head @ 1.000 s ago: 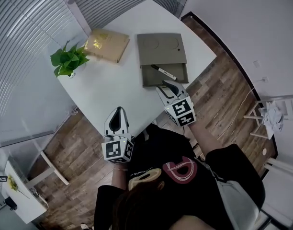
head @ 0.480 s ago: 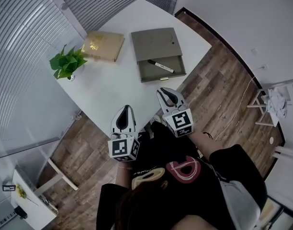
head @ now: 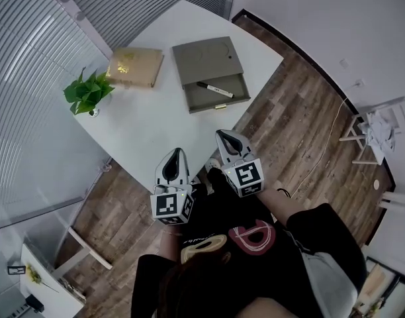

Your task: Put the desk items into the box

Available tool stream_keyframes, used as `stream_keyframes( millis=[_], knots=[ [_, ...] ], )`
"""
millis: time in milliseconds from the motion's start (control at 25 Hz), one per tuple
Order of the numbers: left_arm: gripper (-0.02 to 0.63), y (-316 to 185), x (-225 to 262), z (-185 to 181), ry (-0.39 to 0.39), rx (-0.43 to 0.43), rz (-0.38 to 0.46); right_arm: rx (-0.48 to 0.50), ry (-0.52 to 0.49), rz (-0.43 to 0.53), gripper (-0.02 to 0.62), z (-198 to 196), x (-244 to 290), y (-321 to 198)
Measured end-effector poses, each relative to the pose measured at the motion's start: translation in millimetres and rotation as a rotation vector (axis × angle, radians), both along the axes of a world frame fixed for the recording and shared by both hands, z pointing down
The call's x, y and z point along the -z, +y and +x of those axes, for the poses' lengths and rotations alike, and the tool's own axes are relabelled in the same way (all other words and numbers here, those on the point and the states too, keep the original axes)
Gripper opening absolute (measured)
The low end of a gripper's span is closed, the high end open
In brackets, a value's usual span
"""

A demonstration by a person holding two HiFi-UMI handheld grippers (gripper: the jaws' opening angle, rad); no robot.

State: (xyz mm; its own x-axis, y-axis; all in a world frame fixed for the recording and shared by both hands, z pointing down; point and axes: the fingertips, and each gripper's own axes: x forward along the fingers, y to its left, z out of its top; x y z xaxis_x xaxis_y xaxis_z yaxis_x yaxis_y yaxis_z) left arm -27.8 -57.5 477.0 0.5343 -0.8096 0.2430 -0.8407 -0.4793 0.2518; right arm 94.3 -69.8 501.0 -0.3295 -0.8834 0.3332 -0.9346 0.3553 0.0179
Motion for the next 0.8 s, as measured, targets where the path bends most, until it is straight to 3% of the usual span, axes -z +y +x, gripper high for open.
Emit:
stream_keyframes(
  millis=[640,800],
  knots=[
    [0.017,7.7,-16.5,-5.5,0.005,0.007,-0.032,0.040,0.069,-0.001,0.009,-9.5,-1.4,9.9],
    [0.017,5.9,-25.1,-6.5,-0.012,0.002,-0.045,0.059,0.136,0.022,0.009,-11.5,2.9,6.4]
  ],
)
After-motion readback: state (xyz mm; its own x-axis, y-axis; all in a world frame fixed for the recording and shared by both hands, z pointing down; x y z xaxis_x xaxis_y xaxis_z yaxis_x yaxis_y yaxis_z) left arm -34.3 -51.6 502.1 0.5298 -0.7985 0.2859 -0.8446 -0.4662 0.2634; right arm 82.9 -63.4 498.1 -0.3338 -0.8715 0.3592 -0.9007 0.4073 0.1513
